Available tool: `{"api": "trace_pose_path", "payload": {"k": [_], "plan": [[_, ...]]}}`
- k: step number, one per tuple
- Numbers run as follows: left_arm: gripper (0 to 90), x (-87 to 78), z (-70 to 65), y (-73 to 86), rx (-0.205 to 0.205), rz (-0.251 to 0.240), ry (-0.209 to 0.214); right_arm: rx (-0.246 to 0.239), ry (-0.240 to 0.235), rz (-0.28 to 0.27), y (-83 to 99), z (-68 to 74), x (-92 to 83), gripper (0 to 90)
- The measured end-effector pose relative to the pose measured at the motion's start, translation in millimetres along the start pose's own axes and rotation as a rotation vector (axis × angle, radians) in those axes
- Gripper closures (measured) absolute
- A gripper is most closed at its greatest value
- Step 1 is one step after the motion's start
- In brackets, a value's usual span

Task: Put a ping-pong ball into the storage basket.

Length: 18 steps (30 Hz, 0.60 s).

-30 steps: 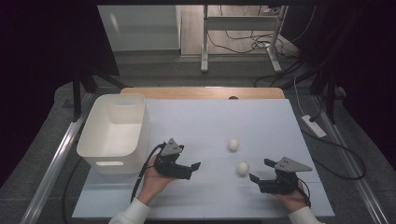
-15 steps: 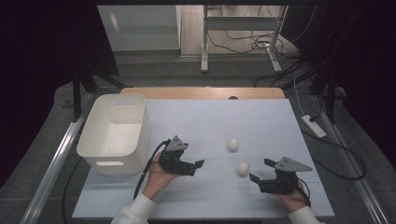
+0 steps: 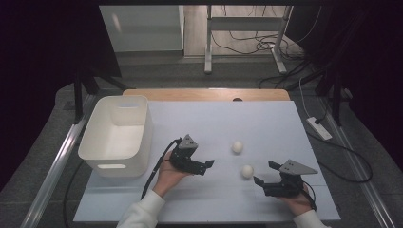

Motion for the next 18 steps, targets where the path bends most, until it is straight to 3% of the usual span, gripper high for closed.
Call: {"api": "trace_pose_path", "payload": {"k": [18], "plan": [[10.1, 19.6, -5.4, -19.7, 0.017, 0.014, 0.028, -0.006, 0.003, 0.007, 0.6, 0.3, 0.7, 13.2]]}}
Point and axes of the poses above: each handheld gripper's, and its own axes: x roughly forward along the jaws, y roughly out of its underside, z roughly to its left, the point moved 9 cm from there along x, roughly forward along the jaws, and after that the axes turned 6 degrees about z, right-handed, at the moved point
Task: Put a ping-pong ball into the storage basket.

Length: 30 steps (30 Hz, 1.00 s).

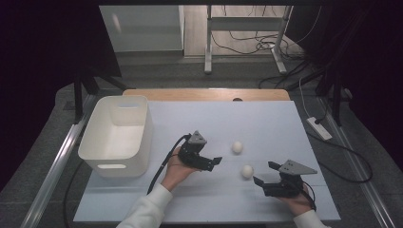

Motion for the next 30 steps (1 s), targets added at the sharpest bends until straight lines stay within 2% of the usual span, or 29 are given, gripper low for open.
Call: {"api": "trace_pose_path", "payload": {"k": [30], "plan": [[10.1, 21.1, 1.5, -16.7, 0.011, 0.037, 0.0, 0.001, 0.0, -0.003, -0.4, -0.6, -0.2, 13.2]]}}
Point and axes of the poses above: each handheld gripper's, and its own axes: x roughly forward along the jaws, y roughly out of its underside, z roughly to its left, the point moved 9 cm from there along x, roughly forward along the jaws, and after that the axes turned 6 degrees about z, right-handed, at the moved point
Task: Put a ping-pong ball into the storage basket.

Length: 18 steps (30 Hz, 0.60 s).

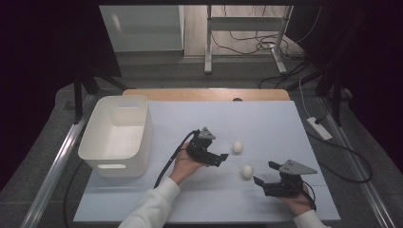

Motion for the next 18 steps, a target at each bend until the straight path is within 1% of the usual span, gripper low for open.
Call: {"api": "trace_pose_path", "payload": {"k": [12, 18], "plan": [[10.1, 6.5, -0.5, -5.4, 0.003, 0.012, 0.002, -0.001, 0.001, -0.001, -0.2, -0.5, -0.3, 13.2], [10.1, 11.2, -2.4, -9.7, 0.017, 0.025, 0.005, 0.001, 0.002, -0.002, -0.4, -0.9, -0.6, 13.2]]}}
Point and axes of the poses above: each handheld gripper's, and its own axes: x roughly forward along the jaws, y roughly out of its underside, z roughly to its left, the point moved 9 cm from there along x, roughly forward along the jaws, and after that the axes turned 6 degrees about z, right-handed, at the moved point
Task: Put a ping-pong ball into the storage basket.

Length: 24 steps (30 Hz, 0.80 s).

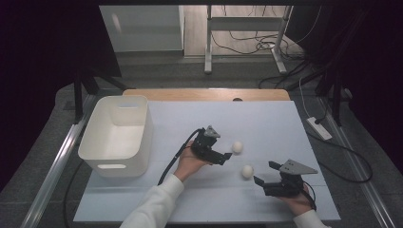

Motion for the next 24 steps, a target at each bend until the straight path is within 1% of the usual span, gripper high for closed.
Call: {"api": "trace_pose_path", "payload": {"k": [8, 10, 18, 24], "plan": [[10.2, 6.8, 0.5, -3.8, 0.0, 0.017, 0.004, 0.001, -0.003, -0.001, 0.0, -0.2, 0.0, 13.3], [10.2, 7.9, 0.7, -4.5, 0.006, 0.023, 0.004, 0.001, -0.003, -0.001, -0.2, -0.1, 0.0, 13.3], [10.2, 12.1, 1.7, -9.3, 0.004, 0.03, 0.002, 0.001, -0.004, -0.001, -0.1, -0.3, -0.1, 13.3], [10.2, 16.2, 4.1, -9.6, 0.001, 0.042, -0.001, 0.002, -0.004, 0.0, 0.1, -0.6, 0.2, 13.2]]}}
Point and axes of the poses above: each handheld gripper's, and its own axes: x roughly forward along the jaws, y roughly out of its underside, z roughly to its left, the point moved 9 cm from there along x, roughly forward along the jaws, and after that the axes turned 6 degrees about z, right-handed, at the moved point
